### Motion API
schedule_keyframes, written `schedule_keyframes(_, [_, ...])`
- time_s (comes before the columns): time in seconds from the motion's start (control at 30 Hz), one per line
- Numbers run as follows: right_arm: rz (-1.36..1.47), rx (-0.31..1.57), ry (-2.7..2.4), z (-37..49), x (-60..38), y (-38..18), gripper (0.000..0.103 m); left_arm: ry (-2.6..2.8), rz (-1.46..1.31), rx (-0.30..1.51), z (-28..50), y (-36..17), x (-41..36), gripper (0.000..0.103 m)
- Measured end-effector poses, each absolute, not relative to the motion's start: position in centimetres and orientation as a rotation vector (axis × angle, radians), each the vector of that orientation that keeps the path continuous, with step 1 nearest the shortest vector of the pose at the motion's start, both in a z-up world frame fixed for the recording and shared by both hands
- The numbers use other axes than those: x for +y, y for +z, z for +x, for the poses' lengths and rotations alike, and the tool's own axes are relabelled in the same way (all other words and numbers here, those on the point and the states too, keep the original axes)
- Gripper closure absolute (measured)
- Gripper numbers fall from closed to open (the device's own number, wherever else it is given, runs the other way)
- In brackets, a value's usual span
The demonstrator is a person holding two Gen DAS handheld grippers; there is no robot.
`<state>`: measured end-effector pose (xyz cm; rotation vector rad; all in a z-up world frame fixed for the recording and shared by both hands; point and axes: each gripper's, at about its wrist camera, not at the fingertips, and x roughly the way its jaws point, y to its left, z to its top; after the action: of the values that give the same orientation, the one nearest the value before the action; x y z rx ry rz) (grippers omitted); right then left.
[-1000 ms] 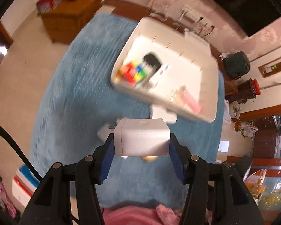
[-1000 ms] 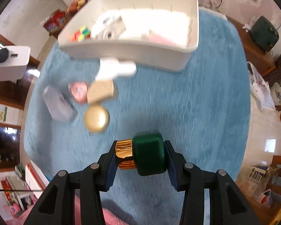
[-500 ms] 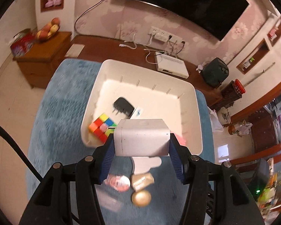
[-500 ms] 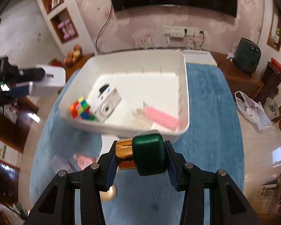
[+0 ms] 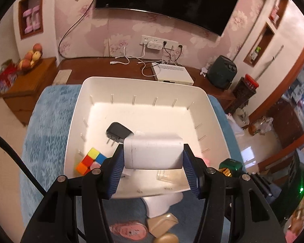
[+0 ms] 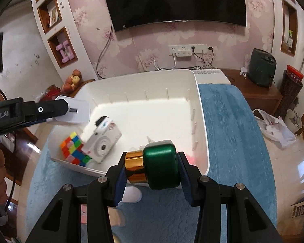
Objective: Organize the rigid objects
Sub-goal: 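Release the charger into the tray with the left tool while the right tool drops the bottle, then withdraw both tools from the tray toward the remaining items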
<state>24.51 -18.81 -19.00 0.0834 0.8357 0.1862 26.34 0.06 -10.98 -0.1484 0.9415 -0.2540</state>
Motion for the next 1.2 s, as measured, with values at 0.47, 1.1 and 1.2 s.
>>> schedule_keyframes(0.47, [0.181,0.795,0.166,24.3,-21.2,-18.5,0.053,-0.304,-0.114,0.943,26.7,-10.1,-2.4,0.035])
schedule_keyframes(1.1, [0.259,0.746,0.234,18.7,-26.1,-15.2,0.037,-0.074,0.022,0.961,18.2,-8.1,-2.6,0.021])
schedule_keyframes(1.2, [0.246,0.757,0.263,17.6,-26.4,-15.4,0.036,-0.029,0.015,1.040,16.4,-9.7,-1.8,0.021])
